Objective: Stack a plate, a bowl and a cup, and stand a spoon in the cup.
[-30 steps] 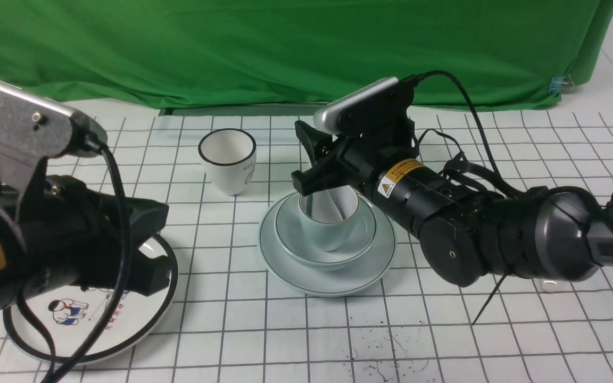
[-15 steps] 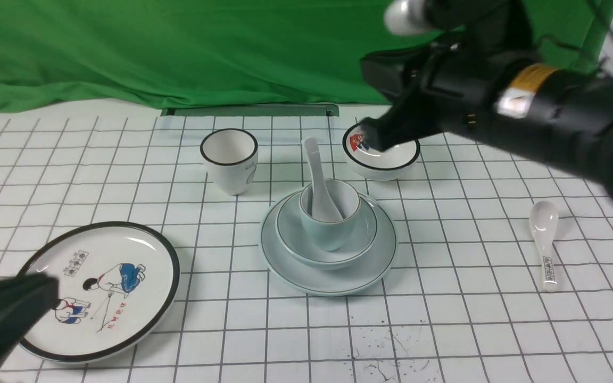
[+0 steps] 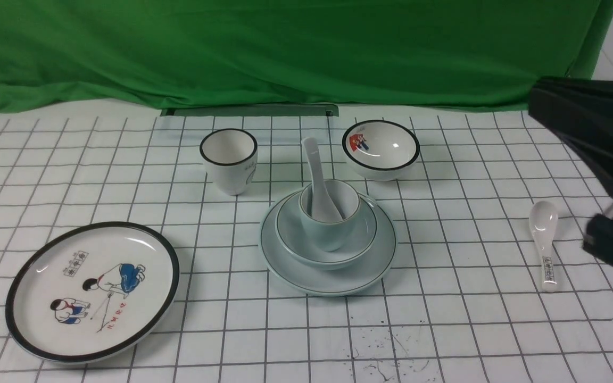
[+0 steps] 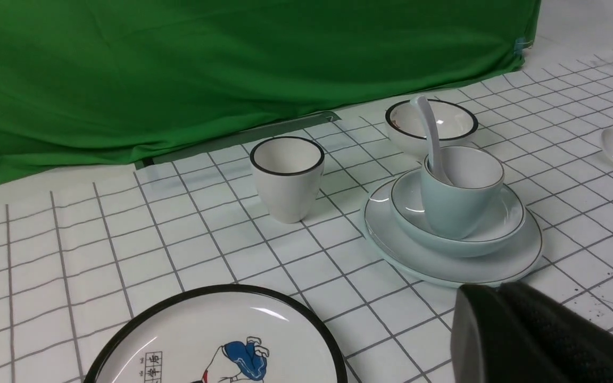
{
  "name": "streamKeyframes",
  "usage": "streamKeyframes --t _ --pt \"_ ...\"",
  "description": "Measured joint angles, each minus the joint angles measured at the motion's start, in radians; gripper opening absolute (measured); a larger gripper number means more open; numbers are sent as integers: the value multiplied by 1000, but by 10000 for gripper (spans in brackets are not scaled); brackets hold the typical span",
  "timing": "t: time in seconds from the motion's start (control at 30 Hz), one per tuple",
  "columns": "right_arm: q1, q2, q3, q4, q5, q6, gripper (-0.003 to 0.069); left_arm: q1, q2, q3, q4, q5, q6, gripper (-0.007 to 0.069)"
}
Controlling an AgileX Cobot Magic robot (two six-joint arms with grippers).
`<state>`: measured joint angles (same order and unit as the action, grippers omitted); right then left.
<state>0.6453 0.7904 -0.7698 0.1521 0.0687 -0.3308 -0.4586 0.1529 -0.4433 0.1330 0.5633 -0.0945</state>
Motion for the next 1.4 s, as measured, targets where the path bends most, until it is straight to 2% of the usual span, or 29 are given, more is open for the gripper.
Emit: streamKeyframes --t 0.2,0.63,0.7,0.83,1.0,1.07,1.1,1.13,1.2,1.3,1.4 --pt "0 -107 24 0 23 -1 34 0 0 1 0 1 4 -31" --pt "0 -112 24 0 23 -4 60 0 0 1 0 1 8 -30" --pt "0 -125 43 0 23 -4 27 0 0 1 0 1 8 -30" --pt "-10 -203 148 0 -12 -4 10 0 0 1 0 1 9 -29" --pt "-163 -403 388 0 -69 23 10 0 0 1 0 1 10 -29" --pt "-302 -524 529 -10 -61 35 10 0 0 1 0 1 12 -29" --pt "-313 -533 539 -12 -60 35 10 0 0 1 0 1 12 -29" --pt "-406 -609 621 -51 -53 69 10 0 0 1 0 1 12 -29" --pt "-494 -681 692 -103 -41 148 10 0 0 1 0 1 15 -29" --pt "-574 -747 752 -166 -9 280 10 0 0 1 0 1 15 -29" --pt "-624 -784 777 -188 19 342 10 0 0 1 0 1 15 -29"
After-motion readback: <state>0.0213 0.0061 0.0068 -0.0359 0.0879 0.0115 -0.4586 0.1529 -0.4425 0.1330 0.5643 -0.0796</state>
